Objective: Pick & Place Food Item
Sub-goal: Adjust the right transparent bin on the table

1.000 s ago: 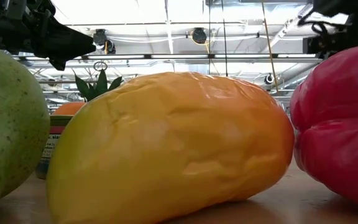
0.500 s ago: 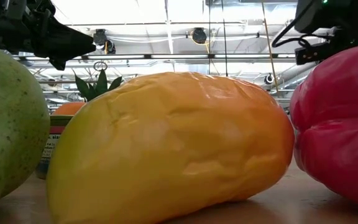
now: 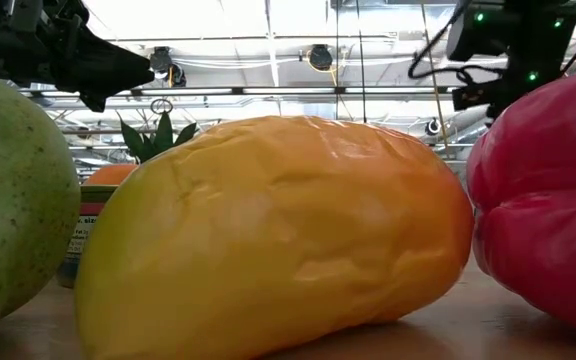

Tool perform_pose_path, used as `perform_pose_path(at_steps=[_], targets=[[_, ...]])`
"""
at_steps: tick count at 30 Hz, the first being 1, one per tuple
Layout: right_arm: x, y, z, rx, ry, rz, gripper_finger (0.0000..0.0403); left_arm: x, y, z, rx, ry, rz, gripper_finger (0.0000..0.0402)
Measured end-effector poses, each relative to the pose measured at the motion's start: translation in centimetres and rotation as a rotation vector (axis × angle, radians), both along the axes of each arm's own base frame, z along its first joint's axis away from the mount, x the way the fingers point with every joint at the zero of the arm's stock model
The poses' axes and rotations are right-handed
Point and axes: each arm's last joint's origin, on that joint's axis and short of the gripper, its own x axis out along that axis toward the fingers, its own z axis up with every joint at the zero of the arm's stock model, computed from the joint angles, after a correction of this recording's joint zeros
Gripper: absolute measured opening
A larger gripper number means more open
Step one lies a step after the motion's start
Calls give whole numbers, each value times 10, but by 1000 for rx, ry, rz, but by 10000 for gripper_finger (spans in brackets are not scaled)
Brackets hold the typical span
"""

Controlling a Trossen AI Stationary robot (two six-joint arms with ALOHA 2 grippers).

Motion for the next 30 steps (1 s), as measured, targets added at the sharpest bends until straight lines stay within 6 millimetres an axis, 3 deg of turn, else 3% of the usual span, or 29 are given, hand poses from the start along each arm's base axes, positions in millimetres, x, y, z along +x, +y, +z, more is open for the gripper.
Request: perform_pose_path(at_steps=[4, 10, 18, 26, 30], targets=[[4, -9, -4, -41, 42, -53, 136, 0, 0, 0, 4, 0, 0, 140], [13, -19, -1, -136, -55, -133, 136, 0, 0, 0, 6, 3, 0, 140], [-9, -1, 17, -118, -167, -151, 136, 0, 0, -1, 16, 9, 1, 140], [1, 34, 36, -52, -415, 178, 135, 0, 0, -1, 4, 6, 0, 140], [14, 52, 24, 66, -435, 321, 117, 0, 0, -1, 2, 6, 1, 140]])
